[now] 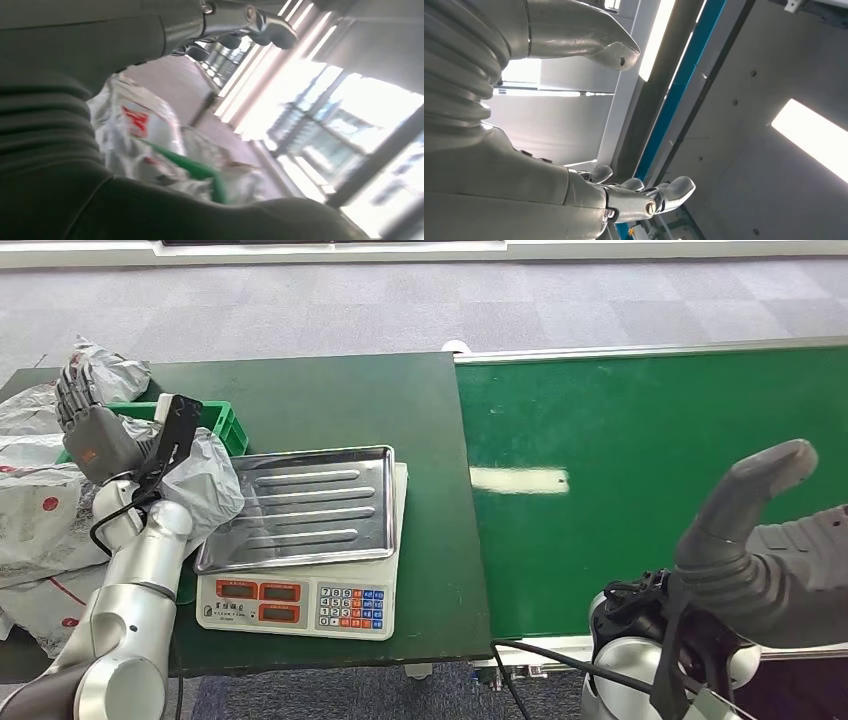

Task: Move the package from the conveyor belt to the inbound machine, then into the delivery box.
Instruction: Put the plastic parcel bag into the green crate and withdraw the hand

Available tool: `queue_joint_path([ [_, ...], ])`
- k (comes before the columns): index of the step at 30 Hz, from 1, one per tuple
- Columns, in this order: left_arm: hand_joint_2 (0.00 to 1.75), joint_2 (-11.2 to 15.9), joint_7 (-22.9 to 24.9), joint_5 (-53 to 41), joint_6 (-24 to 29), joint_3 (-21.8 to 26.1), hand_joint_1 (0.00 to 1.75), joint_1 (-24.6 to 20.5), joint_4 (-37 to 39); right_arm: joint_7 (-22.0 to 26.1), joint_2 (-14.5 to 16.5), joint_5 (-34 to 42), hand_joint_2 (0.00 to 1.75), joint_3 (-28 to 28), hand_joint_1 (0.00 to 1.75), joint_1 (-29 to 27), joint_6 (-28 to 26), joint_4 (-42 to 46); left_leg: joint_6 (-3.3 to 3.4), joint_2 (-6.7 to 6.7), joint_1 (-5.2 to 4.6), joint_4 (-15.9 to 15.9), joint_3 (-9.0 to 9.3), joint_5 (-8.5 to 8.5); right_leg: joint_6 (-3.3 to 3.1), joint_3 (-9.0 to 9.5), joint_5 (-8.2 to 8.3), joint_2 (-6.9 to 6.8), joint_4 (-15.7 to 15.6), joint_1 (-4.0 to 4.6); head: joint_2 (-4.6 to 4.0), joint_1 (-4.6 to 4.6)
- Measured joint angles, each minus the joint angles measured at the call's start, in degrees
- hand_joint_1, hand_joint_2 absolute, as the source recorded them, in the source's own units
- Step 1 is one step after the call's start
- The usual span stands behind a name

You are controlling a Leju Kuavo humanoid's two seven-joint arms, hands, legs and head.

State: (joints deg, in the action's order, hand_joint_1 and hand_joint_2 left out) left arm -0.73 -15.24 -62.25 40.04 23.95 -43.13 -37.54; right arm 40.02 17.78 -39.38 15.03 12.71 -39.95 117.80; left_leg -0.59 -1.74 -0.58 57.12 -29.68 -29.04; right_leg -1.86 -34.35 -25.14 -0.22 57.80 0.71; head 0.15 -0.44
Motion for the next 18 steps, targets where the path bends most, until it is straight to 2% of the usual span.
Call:
queue_joint_path([
  [2, 0.0, -2.52, -14.1, 11.72, 0.16, 3.75, 0.0, 0.32, -5.14, 0.0, -0.01, -0.02, 1.75, -0.07, 0.0, 0.03, 0.0, -0.07, 0.02, -0.07, -0.02, 0.0, -0.02, -0.02, 0.02, -0.02, 0.01, 0.05, 0.0, -0.03, 0.0, -0.01],
  [3, 0.0, -3.55, -18.12, 15.63, 0.21, 4.56, 0.0, 0.7, -7.95, 0.0, 0.0, -0.13, 1.75, -0.1, 0.0, 0.05, 0.01, -0.18, 0.04, -0.1, -0.02, -0.01, -0.02, -0.04, 0.03, -0.03, 0.01, 0.07, 0.0, -0.04, 0.0, -0.02],
  [4, 0.0, -4.5, -20.12, 17.92, 0.23, 4.96, 0.0, 1.15, -10.61, 0.0, 0.01, -0.25, 1.75, -0.14, 0.0, 0.08, 0.01, -0.33, 0.05, -0.1, -0.02, 0.0, -0.03, -0.05, 0.04, -0.03, 0.02, 0.07, 0.0, -0.04, 0.0, -0.02],
  [11, 0.0, -9.81, -24.19, 25.64, 0.2, 4.82, 0.0, 6.25, -29.12, -0.02, 0.01, -0.26, 1.75, -0.45, 0.0, 0.2, 0.04, -1.43, 0.05, 0.03, -0.02, -0.01, -0.05, -0.04, 0.05, -0.03, 0.0, -0.08, -0.01, -0.02, 0.0, -0.01],
  [15, 0.0, -10.65, -24.88, 41.08, -2.61, 0.76, 0.0, 10.18, -39.35, -0.03, 0.01, 0.25, 1.75, -0.79, 0.0, 0.21, 0.04, -1.84, 0.05, 0.0, 0.0, -0.02, -0.04, -0.04, 0.05, -0.03, 0.01, -0.05, -0.01, -0.01, 0.0, -0.02],
  [18, 1.31, -10.28, -24.99, 51.3, -6.1, -4.16, 0.0, 13.79, -47.69, -0.05, 0.01, 0.46, 1.75, -1.12, 0.0, 0.22, 0.04, -2.23, 0.05, 0.04, 0.01, -0.02, -0.06, -0.04, 0.04, -0.03, 0.0, -0.11, -0.01, 0.0, 0.0, -0.02],
])
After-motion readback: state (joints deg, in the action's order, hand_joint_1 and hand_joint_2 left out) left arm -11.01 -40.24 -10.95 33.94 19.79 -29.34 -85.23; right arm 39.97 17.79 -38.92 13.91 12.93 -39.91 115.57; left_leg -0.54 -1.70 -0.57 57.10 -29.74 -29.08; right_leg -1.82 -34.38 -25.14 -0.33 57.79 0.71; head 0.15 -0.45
